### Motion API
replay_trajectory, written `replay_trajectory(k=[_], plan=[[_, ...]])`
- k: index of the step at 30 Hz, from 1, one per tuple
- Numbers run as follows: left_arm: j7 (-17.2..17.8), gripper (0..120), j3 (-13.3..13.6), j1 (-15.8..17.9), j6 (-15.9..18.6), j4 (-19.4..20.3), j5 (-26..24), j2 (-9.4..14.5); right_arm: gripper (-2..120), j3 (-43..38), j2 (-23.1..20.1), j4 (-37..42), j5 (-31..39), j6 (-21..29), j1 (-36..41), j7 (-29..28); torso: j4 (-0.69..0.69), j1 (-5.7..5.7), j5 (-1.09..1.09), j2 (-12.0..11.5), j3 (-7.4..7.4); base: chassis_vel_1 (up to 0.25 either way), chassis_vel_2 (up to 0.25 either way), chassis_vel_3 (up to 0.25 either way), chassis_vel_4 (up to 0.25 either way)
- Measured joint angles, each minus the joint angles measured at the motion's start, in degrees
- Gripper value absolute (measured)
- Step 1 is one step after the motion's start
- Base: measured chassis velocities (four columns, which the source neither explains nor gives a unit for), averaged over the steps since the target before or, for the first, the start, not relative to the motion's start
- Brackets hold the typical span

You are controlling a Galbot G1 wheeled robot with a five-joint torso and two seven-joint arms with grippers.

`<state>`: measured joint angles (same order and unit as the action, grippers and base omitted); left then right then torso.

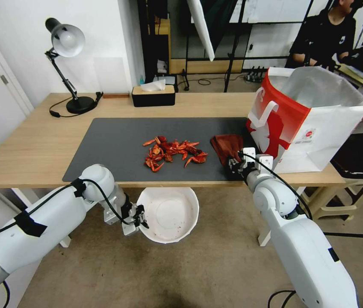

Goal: Sweep shrimp from table into container with towel, then put container into takeout bag.

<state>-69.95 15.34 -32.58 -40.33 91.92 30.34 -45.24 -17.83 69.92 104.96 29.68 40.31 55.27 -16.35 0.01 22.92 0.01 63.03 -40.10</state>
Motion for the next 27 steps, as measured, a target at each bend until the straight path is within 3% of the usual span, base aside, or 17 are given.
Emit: replay_trajectory(k=[3,12,14,17,20,27], plan=[[0.08,0,-0.02,-0.08,-0.06,0.02,0.14,-0.19,7,-0.94,-0.43,-0.19,0.06,-5.73,0.1,2.63,-0.02,0.0,0.01,-0.01,-0.02,0.0,0.0,0.0,0.0],[0.46,0,0.05,-0.03,-0.37,-0.49,0.49,-0.69,7,-1.5,-1.87,-1.65,-1.08,-13.57,-2.76,8.46,-0.01,0.0,-0.01,-0.01,-0.02,0.0,0.0,0.0,0.0],[0.62,0,0.12,-0.09,-0.45,-0.6,0.69,-0.82,7,-0.87,-2.58,-4.15,-2.2,-16.76,-4.59,11.92,-0.01,0.0,-0.01,-0.01,-0.02,0.0,0.0,0.0,0.0],[0.65,0,0.15,-0.08,-0.47,-0.72,0.77,-1.02,7,0.18,-3.12,-7.61,-5.56,-21.16,-6.56,15.85,-0.01,0.0,-0.01,-0.01,-0.02,0.0,0.0,0.0,0.0],[0.56,0,0.3,0.07,-0.47,-0.83,0.81,-1.19,7,1.6,-3.67,-13.07,-14.07,-26.28,-9.45,22.43,0.0,0.01,0.0,-0.01,-0.02,0.0,0.0,0.0,0.0],[0.74,0,1.33,0.48,-0.6,-1.29,0.62,-2.06,7,3.29,-4.55,-17.04,-20.44,-27.02,-11.97,29.51,0.0,0.01,-0.01,-0.01,-0.01,0.0,0.0,0.0,0.0]])
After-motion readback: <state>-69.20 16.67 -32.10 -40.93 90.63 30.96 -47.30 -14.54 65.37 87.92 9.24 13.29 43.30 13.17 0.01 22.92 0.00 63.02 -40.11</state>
